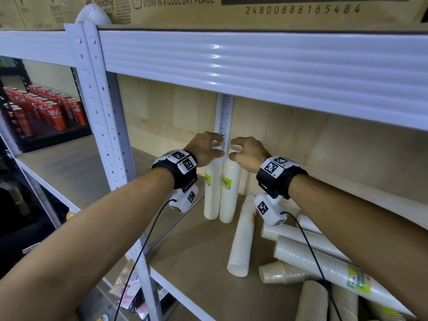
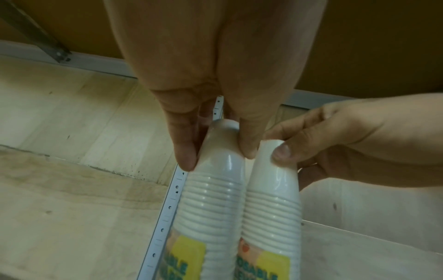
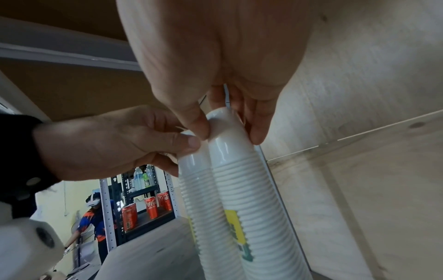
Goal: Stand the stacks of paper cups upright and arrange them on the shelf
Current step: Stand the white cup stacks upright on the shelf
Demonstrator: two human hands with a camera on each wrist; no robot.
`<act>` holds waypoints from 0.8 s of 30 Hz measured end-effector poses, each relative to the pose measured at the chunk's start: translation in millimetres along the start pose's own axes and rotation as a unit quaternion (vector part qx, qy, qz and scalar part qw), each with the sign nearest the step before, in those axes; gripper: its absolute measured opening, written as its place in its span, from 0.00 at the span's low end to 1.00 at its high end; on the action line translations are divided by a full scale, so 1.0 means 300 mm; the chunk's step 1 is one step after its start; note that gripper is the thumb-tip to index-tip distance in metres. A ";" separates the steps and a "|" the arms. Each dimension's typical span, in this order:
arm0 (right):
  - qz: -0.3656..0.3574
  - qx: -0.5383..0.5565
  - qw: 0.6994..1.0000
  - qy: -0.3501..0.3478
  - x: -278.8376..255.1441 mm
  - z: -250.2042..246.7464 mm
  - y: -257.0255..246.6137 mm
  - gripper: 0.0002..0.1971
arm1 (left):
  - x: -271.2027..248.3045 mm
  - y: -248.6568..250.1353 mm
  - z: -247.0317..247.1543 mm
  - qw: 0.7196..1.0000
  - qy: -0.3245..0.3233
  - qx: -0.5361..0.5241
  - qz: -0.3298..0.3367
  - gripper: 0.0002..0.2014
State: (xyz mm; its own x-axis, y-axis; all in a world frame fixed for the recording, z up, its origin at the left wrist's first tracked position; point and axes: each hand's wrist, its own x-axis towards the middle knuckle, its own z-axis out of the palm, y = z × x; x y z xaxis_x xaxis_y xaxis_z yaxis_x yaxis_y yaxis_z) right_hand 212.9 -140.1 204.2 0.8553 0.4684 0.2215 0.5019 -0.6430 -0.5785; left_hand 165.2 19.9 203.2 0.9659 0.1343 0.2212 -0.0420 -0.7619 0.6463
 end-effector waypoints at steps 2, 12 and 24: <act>0.010 -0.003 1.000 0.012 -0.006 -0.004 -0.002 0.26 | 0.001 0.001 0.003 1.000 0.003 0.002 0.004 0.26; 0.012 -0.014 1.000 -0.019 0.002 -0.002 0.002 0.10 | 0.001 0.005 0.016 0.999 0.026 0.013 0.019 0.23; -0.002 -0.022 0.999 -0.023 -0.009 -0.021 0.008 0.22 | -0.002 0.006 0.010 0.998 0.025 0.042 0.026 0.15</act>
State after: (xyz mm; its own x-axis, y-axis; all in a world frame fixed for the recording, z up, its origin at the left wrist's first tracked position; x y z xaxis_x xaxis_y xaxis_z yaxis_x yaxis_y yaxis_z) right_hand 212.7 -146.7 207.2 0.8465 0.4984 0.1873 0.5122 -0.6662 -0.5421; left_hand 165.2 16.7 202.0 0.9488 0.1244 0.2905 -0.0675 -0.8184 0.5707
